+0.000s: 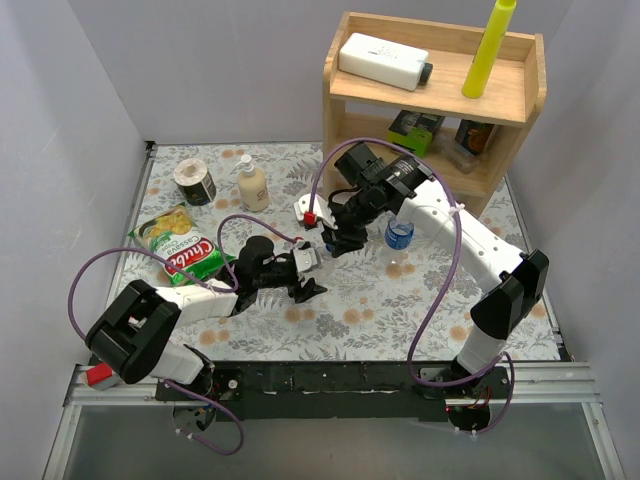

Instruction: Screw on the bottle caps

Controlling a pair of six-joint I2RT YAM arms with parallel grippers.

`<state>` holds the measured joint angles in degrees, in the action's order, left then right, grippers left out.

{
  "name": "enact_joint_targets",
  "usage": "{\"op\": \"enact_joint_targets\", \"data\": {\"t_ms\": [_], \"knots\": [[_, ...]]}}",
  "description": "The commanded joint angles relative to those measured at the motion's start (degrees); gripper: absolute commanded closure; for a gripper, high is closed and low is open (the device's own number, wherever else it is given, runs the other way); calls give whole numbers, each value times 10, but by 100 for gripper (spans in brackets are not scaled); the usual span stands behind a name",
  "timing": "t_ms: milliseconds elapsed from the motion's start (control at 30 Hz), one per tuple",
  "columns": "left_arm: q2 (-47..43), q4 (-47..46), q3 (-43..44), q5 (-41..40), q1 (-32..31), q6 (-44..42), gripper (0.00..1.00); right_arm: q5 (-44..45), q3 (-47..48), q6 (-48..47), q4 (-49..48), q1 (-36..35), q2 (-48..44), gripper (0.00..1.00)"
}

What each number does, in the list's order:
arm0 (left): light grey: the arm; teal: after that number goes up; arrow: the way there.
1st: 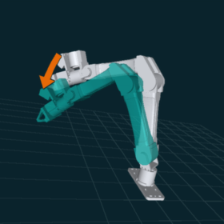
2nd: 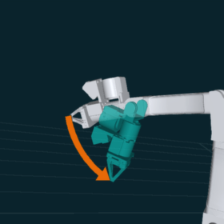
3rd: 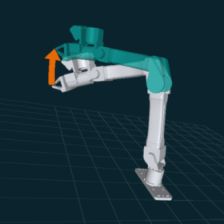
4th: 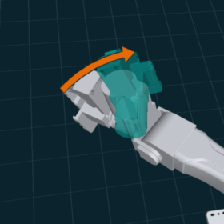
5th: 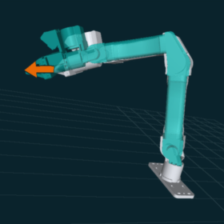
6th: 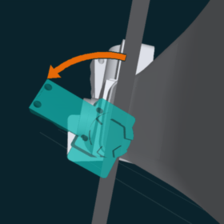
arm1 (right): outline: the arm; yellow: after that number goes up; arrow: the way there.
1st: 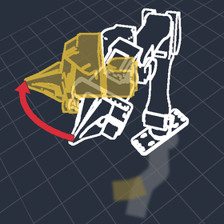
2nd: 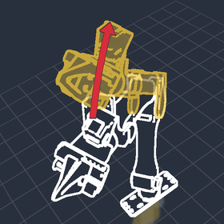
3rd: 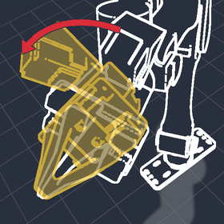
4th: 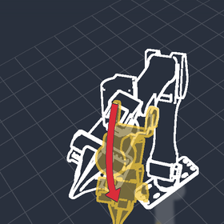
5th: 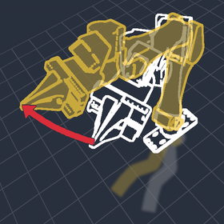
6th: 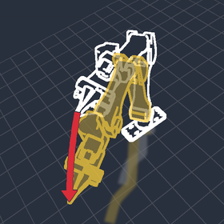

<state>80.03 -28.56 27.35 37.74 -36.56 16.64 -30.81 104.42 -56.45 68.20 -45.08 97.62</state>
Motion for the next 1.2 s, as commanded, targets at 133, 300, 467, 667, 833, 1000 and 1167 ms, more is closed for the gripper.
{"op": "enact_joint_targets", "data": {"t_ms": [133,300,467,667,833,1000,1167], "knots": [[-47,-148,29,-14,-4,68,100,42,14,67,64,-19,33,78],[-47,-157,25,-21,-4,97,100,68,-9,135,39,-22,23,78],[-45,-139,20,-34,-4,95,100,87,-9,207,12,-22,21,78],[-37,-112,15,-37,-4,87,100,92,28,255,21,-23,42,73],[-35,-96,9,-35,-4,82,100,111,51,256,24,-23,51,59],[-29,-90,-2,-23,-4,82,100,135,68,238,17,-22,34,7],[-30,-68,2,-1,-4,98,100,118,70,214,30,5,-1,7]]}}
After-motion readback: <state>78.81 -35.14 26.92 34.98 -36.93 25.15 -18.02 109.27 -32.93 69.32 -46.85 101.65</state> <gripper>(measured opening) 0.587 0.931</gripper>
